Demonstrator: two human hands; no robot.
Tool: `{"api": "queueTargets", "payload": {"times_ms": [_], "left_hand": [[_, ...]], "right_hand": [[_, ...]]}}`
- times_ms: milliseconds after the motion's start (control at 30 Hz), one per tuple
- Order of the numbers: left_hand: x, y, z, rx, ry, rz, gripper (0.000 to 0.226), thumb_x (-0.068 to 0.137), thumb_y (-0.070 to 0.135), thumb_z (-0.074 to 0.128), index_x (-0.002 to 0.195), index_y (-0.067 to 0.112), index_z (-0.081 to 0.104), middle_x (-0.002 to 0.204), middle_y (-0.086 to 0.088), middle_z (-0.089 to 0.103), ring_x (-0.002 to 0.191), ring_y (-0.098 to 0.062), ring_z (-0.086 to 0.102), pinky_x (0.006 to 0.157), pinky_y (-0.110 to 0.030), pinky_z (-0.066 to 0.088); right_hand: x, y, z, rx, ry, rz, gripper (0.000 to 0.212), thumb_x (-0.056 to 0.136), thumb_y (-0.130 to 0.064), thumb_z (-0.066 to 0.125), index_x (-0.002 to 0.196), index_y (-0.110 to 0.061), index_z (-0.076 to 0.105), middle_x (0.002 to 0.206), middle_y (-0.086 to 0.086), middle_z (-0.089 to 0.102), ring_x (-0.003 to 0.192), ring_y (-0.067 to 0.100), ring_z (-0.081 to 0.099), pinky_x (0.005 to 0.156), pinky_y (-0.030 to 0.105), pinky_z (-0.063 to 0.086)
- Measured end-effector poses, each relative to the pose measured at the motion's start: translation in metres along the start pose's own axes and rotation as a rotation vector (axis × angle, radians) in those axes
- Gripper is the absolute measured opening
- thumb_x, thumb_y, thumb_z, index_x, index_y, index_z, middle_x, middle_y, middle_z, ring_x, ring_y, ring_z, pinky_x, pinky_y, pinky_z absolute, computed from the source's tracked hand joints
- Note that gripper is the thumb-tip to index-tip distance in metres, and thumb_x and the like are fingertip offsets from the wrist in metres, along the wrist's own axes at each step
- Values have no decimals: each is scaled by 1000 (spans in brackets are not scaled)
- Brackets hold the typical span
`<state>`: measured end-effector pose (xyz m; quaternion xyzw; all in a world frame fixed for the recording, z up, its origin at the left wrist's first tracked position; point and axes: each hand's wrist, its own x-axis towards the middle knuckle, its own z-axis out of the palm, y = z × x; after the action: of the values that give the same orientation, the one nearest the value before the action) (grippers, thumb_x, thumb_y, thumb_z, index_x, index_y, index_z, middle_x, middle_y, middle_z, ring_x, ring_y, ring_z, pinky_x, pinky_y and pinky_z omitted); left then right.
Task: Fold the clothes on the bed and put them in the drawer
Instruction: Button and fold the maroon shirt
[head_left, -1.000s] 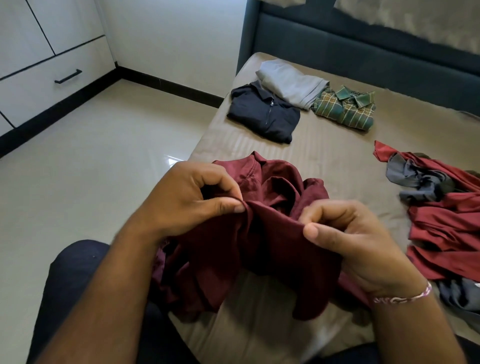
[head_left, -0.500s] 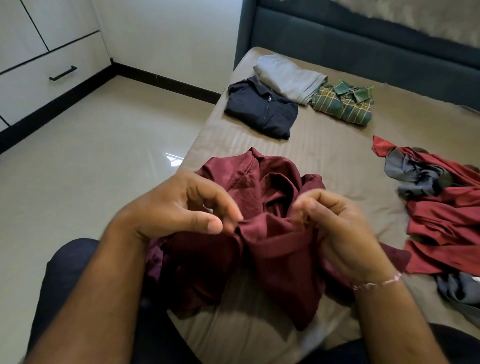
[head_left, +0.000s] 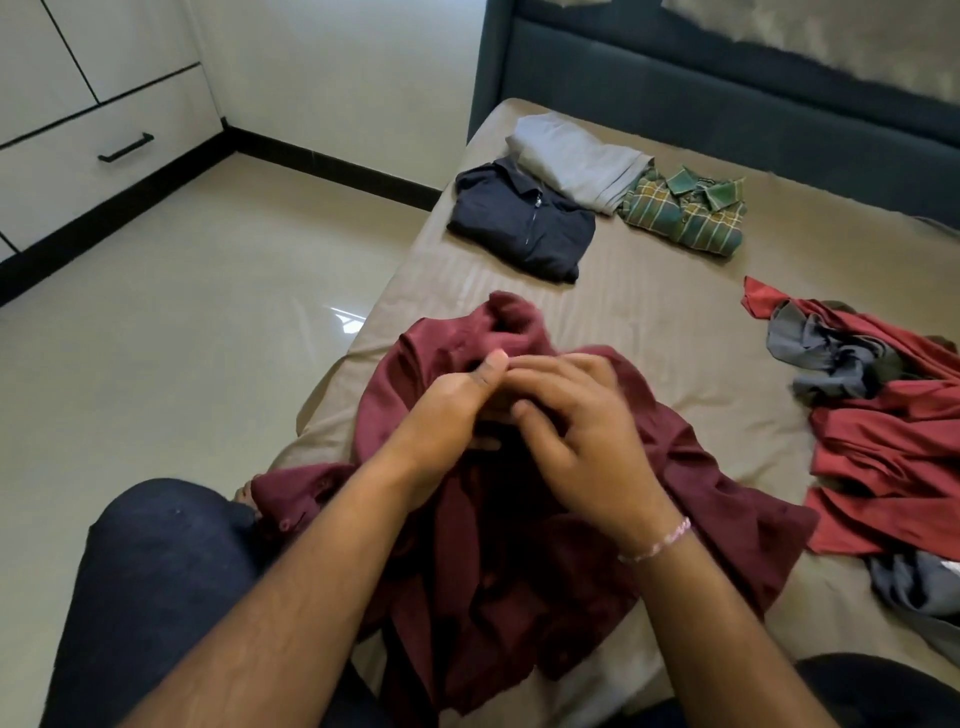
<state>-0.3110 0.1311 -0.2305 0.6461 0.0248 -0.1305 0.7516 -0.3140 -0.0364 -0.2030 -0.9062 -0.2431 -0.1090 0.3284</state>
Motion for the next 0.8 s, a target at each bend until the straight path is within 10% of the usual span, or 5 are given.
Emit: {"api": "queueTargets", "payload": {"times_ms": [133,300,500,667,800], "left_hand": [[-2,16,1,-497,145,38,39,103,26,56,120,-5,71,118,-27,72,116,-40,69,108,-48,53],[-15,35,-26,-713,184,165,41,87,23,48,105,6,81,115,-19,76,115,-34,71,103,-46,56],[-28,50,-59,-728,153,308,42,86,30,39,69,17,75,78,-4,73,79,-22,72,79,-30,58],[-8,30,-94,-542,366,156,36,98,31,45,95,9,73,96,-15,74,91,-29,72,85,-39,60],[7,1,-125,205,650,-166,40,88,43,68,99,5,75,102,-19,76,97,-38,73,85,-43,58]], "right_hand": [[-9,-12,4,357,27,-5,40,92,3,67,129,-14,66,134,-7,65,127,18,58,108,38,47],[-6,35,6,-106,-72,259,93,87,-27,74,161,-32,19,158,-6,43,140,19,48,112,45,42],[-18,69,7,-223,-201,512,66,79,-39,72,139,-38,45,106,-13,67,104,22,67,89,47,55],[-27,92,1,-482,-65,698,39,81,-32,70,120,-30,65,111,9,70,105,37,65,81,43,54],[-17,90,-15,-359,194,783,20,92,-32,60,100,-17,70,95,20,72,90,45,66,67,40,45]]}}
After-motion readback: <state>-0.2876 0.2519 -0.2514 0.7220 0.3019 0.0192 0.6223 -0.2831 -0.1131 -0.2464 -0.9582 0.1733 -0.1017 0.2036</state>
